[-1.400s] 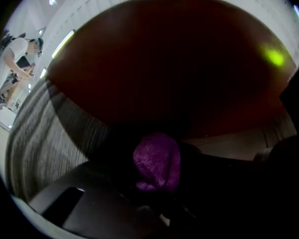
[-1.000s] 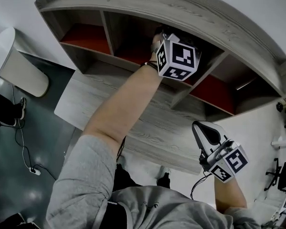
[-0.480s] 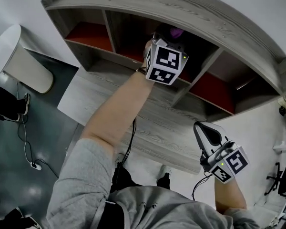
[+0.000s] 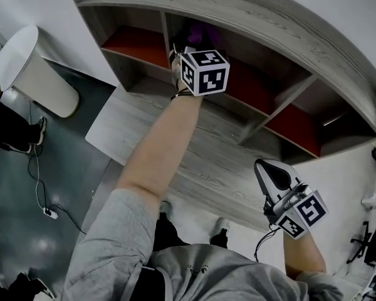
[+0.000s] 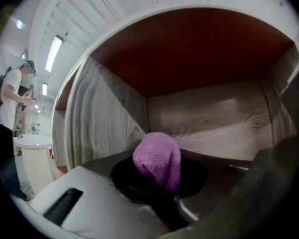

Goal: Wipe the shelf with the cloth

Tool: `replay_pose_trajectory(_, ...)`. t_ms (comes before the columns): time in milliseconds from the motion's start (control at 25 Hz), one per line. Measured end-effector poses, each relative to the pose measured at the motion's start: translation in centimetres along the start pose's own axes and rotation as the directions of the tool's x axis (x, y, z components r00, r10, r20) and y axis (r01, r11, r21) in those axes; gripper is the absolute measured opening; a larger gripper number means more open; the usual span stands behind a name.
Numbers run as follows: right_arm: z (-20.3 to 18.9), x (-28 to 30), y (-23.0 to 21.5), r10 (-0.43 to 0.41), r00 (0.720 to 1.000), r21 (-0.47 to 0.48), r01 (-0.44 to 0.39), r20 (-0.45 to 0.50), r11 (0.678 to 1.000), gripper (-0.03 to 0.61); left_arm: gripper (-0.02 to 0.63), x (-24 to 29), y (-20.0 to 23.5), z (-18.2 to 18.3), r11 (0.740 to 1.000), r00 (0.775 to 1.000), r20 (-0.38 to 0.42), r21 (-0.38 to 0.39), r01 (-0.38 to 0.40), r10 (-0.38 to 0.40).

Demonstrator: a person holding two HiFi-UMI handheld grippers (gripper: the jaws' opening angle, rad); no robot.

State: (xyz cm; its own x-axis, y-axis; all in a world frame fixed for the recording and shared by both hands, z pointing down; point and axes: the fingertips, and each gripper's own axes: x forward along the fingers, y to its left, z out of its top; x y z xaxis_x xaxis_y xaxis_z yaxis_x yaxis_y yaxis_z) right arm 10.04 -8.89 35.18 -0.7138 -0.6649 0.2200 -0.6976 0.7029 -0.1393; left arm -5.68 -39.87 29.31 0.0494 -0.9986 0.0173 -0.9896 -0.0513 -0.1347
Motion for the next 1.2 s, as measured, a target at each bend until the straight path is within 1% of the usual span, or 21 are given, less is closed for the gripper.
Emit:
replay_pose_trajectory(80,0.1,0.2,0.1,-0.002,1.0,-0.003,0.002,-0.003,1.0,0.021,0.077,1.0,-0.3,-0.5,1.0,0.999,-0.032,-0.006,0.006,-0.006)
replay_pose_trajectory(200,0.3,0.3,-0.1,-0.012,1.0,-0.004,0.012,0.002,1.0,0.021,0.078,2.6,-0.9,-1.6,0.998,0.993,-0.106,-0.046,0.039,-0.043)
replay_pose_trajectory(240,0.3,0.2,-0.3,-0.015,1.0,-0.002,0.015,0.005,1.0,0.021,0.078,3.0,-1.0,-1.7,0.998,0.992,-0.115,-0.049,0.041,-0.046)
replay_pose_trajectory(320,0.4,-0.1,-0.8,-0.019,1.0,0.0,0.019,0.01,1.0,0.021,0.075,3.0,-1.3,-1.5,0.998,0.993,-0.109,-0.041,0.05,-0.055)
replay_pose_trajectory(360,0.5,-0.3,-1.1,-0.021,1.0,0.001,0.021,0.011,1.0,0.021,0.077,2.8,-2.0,-1.2,0.996,0.992,-0.099,-0.037,0.075,-0.078)
replay_pose_trajectory(440,0.4,-0.7,-1.6,-0.025,1.0,0.002,0.025,0.013,1.0,0.021,0.078,1.7,-5.3,-0.4,0.984,0.981,-0.079,-0.022,0.175,-0.176)
replay_pose_trajectory(520,0.3,-1.1,-1.9,-0.03,0.999,0.007,0.03,0.017,1.0,0.021,0.078,0.0,-10.4,0.3,0.953,0.951,-0.064,0.024,0.303,-0.301)
replay_pose_trajectory(600,0.3,-1.5,-2.2,-0.032,0.999,0.012,0.032,0.024,0.999,0.021,0.08,-1.7,-15.3,0.7,0.904,0.908,-0.056,0.081,0.419,-0.416)
replay_pose_trajectory(680,0.3,-1.9,-2.5,-0.035,0.999,0.014,0.034,0.027,0.999,0.021,0.08,-2.8,-18.5,0.9,0.847,0.857,-0.055,0.132,0.515,-0.512)
replay_pose_trajectory(720,0.1,-2.2,-2.6,-0.037,0.999,0.015,0.037,0.026,0.999,0.021,0.08,-3.3,-19.7,0.9,0.808,0.822,-0.059,0.155,0.569,-0.567)
replay_pose_trajectory(760,0.0,-2.4,-2.8,-0.041,0.999,0.017,0.04,0.024,0.999,0.021,0.081,-3.8,-20.8,0.8,0.755,0.772,-0.07,0.173,0.633,-0.631)
replay_pose_trajectory(840,-0.4,-2.8,-2.9,-0.047,0.999,0.022,0.046,0.021,0.999,0.021,0.081,-5.0,-23.3,0.3,0.629,0.654,-0.111,0.193,0.753,-0.748)
replay_pose_trajectory(880,-0.4,-2.8,-2.9,-0.048,0.999,0.023,0.048,0.02,0.999,0.021,0.081,-5.5,-24.4,0.1,0.58,0.609,-0.132,0.204,0.789,-0.782)
replay_pose_trajectory(920,-0.5,-2.9,-2.8,-0.048,0.999,0.023,0.048,0.02,0.999,0.021,0.081,-5.8,-25.2,0.0,0.548,0.582,-0.147,0.217,0.808,-0.8)
replay_pose_trajectory(960,-0.5,-2.9,-2.8,-0.048,0.999,0.022,0.048,0.02,0.999,0.021,0.08,-6.0,-25.6,0.0,0.529,0.566,-0.153,0.227,0.818,-0.81)
replay_pose_trajectory(1000,-0.4,-2.9,-2.8,-0.048,0.999,0.021,0.048,0.02,0.999,0.021,0.079,-6.1,-25.7,0.0,0.519,0.556,-0.151,0.229,0.824,-0.817)
replay_pose_trajectory(1040,-0.4,-2.9,-2.9,-0.05,0.999,0.02,0.049,0.019,0.999,0.021,0.08,-6.2,-25.5,0.1,0.515,0.55,-0.142,0.221,0.828,-0.823)
replay_pose_trajectory(1080,-0.3,-2.8,-2.9,-0.051,0.999,0.019,0.051,0.019,0.999,0.021,0.08,-6.1,-24.9,0.1,0.524,0.554,-0.133,0.206,0.826,-0.822)
replay_pose_trajectory(1120,-0.2,-2.8,-2.8,-0.051,0.998,0.017,0.051,0.021,0.999,0.021,0.081,-5.9,-23.6,-0.1,0.552,0.579,-0.133,0.191,0.812,-0.805)
replay_pose_trajectory(1160,0.0,-2.7,-2.7,-0.049,0.999,0.013,0.049,0.023,0.999,0.021,0.08,-5.3,-21.7,-0.6,0.601,0.626,-0.149,0.181,0.778,-0.766)
replay_pose_trajectory(1200,0.2,-2.6,-2.5,-0.045,0.999,0.008,0.045,0.024,0.999,0.021,0.08,-4.6,-19.1,-1.4,0.662,0.688,-0.181,0.187,0.726,-0.703)
